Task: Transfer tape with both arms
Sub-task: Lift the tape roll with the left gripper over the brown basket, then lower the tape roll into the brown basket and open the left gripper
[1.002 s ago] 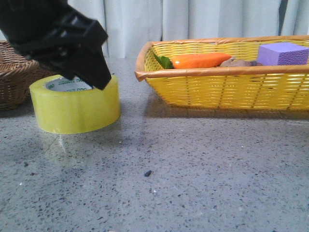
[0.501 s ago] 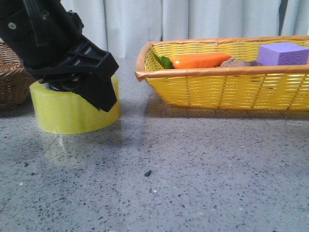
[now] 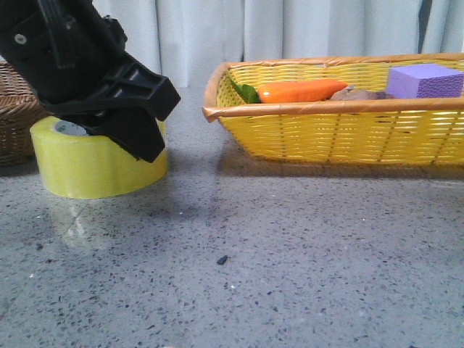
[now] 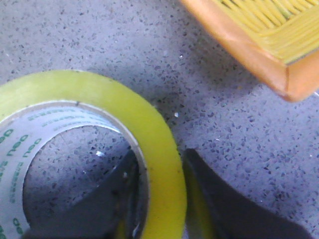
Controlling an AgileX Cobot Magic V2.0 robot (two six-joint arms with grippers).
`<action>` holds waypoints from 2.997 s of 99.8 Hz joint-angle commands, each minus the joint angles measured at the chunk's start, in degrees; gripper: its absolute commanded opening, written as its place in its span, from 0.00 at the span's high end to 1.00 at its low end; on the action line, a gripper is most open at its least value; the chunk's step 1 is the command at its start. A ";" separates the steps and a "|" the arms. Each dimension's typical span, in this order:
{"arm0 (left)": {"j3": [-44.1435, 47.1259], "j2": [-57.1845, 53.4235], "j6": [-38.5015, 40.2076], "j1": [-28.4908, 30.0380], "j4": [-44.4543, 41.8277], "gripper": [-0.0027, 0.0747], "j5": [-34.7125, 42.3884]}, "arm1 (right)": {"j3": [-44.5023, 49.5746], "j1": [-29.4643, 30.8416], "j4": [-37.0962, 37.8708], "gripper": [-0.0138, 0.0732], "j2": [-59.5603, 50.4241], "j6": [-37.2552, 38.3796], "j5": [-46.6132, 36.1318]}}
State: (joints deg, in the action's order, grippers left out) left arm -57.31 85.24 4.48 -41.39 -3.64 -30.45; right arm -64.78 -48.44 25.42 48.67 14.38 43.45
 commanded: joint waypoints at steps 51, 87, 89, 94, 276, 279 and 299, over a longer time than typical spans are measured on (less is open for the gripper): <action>-6.82 -3.11 0.12 -0.20 0.84 0.98 0.84 | -1.44 -0.01 1.67 0.92 -0.62 0.00 -2.34; -19.21 -5.57 0.12 0.06 -8.47 0.98 -8.91 | -1.44 -0.01 1.67 0.92 -0.62 0.00 -2.23; -19.80 -5.75 0.12 0.23 -9.61 0.98 -9.41 | -1.44 -0.01 1.67 0.92 -0.62 0.00 -2.23; -21.13 -6.13 0.12 1.19 -10.99 0.98 -10.72 | -1.44 -0.01 1.67 0.92 -0.62 0.00 -2.23; -14.20 0.64 0.12 25.07 -6.62 0.56 -2.72 | -1.44 -0.01 1.34 0.92 -0.62 1.58 -0.68; -14.20 -0.48 0.12 25.07 -6.62 0.56 -2.60 | -1.44 -0.01 1.34 0.92 -0.62 1.58 -0.31; -14.07 -9.15 0.12 25.07 -5.55 0.56 -2.24 | 1.61 -0.01 1.69 0.92 -2.80 1.58 -2.93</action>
State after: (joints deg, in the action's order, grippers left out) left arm -69.77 81.95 4.48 -16.37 -9.74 -36.04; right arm -63.53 -48.44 25.21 47.64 15.84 45.87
